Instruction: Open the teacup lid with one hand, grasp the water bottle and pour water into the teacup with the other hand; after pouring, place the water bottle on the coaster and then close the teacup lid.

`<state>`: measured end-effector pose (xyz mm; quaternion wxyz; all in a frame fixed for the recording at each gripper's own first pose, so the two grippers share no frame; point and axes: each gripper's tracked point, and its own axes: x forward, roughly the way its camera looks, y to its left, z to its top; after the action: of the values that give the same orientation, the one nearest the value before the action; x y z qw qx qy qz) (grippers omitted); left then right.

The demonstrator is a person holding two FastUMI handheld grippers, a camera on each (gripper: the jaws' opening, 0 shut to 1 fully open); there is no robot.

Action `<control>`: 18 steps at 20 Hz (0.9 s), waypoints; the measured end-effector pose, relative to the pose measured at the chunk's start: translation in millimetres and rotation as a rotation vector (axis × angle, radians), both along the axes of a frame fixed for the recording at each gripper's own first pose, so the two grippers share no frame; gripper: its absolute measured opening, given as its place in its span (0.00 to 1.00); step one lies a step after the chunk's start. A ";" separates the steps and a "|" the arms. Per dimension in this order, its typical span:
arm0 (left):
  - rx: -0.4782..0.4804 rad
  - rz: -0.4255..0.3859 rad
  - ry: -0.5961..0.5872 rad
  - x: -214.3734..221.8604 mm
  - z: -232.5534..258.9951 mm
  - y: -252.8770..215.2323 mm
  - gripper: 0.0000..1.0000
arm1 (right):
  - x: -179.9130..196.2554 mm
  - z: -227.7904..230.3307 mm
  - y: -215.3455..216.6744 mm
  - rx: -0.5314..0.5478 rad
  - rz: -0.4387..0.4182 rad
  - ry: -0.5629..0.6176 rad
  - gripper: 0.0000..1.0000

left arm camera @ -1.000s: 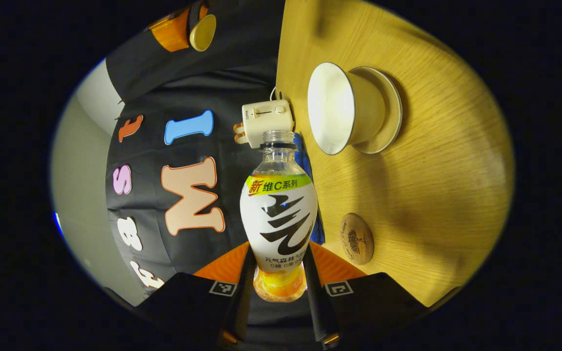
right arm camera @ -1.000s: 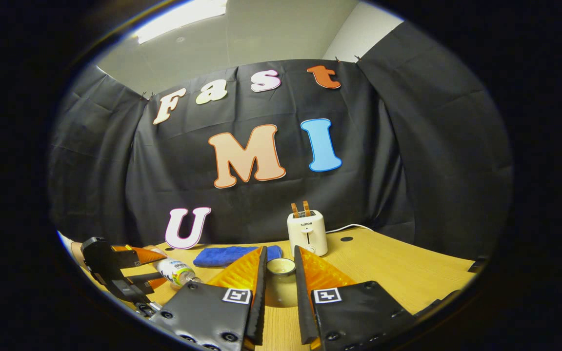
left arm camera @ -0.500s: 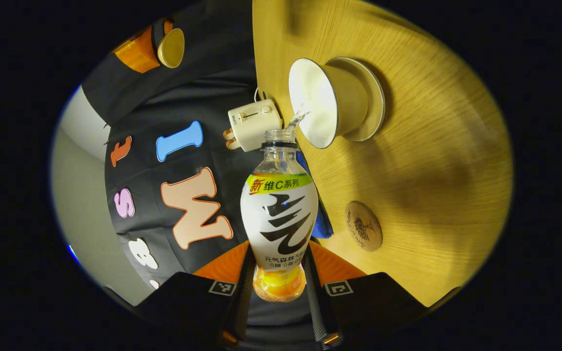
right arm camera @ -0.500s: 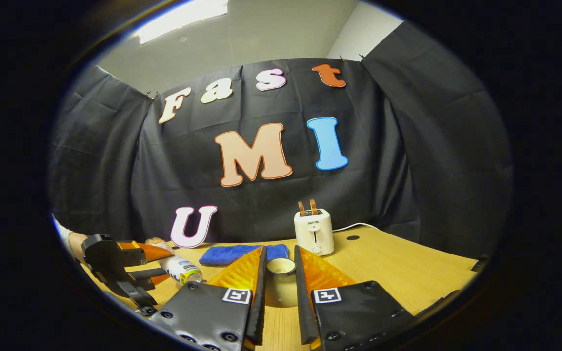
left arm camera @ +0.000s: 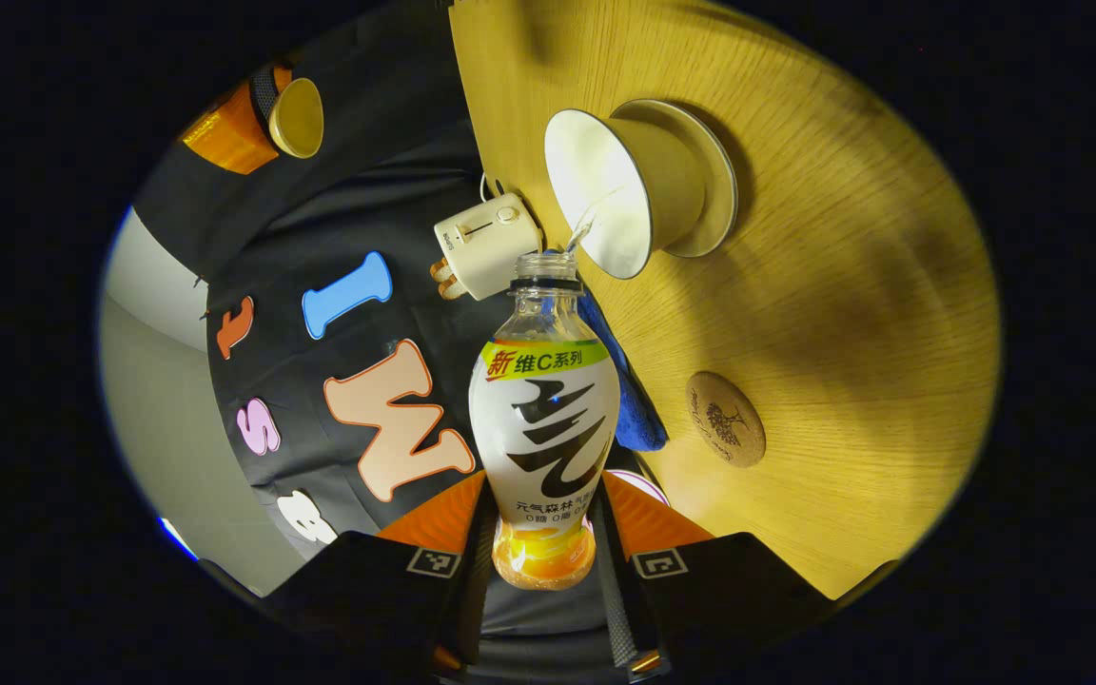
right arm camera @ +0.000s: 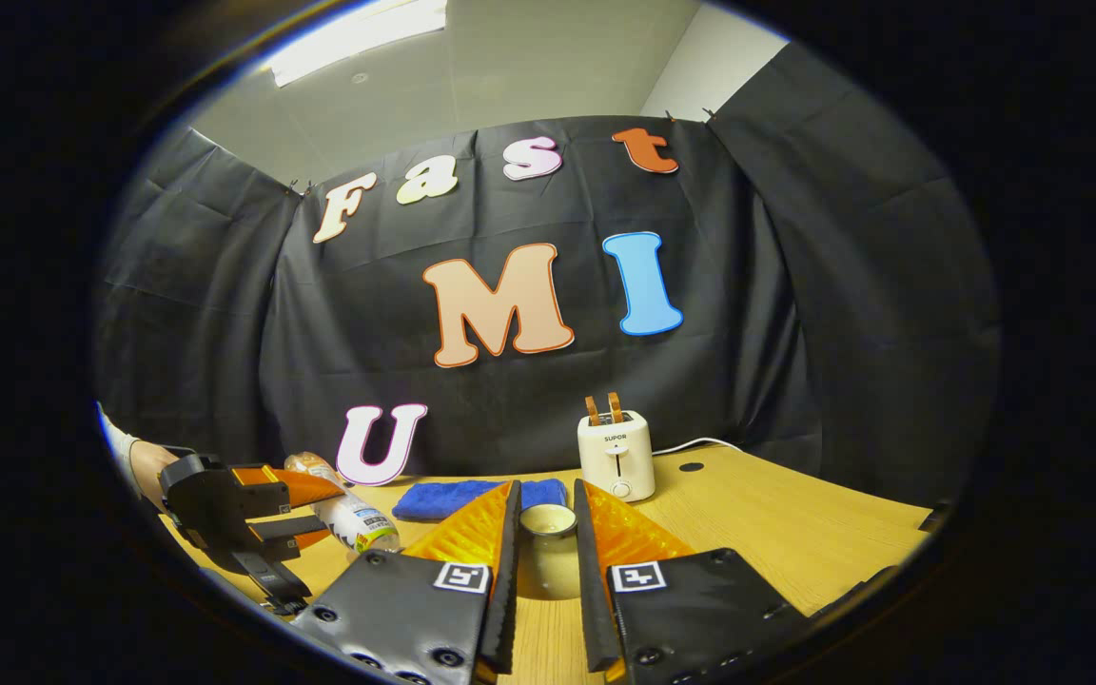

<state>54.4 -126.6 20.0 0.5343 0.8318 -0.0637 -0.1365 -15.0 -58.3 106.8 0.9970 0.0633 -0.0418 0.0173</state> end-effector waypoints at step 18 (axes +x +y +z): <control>0.078 -0.017 -0.049 4.0 8.7 -4.2 0.50 | -0.3 -0.6 5.5 -0.007 0.011 0.001 0.34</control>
<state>58.3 -130.8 28.8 0.4986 0.8545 -0.0786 -0.1230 -15.4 -52.8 106.2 0.9971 0.0601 -0.0409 0.0231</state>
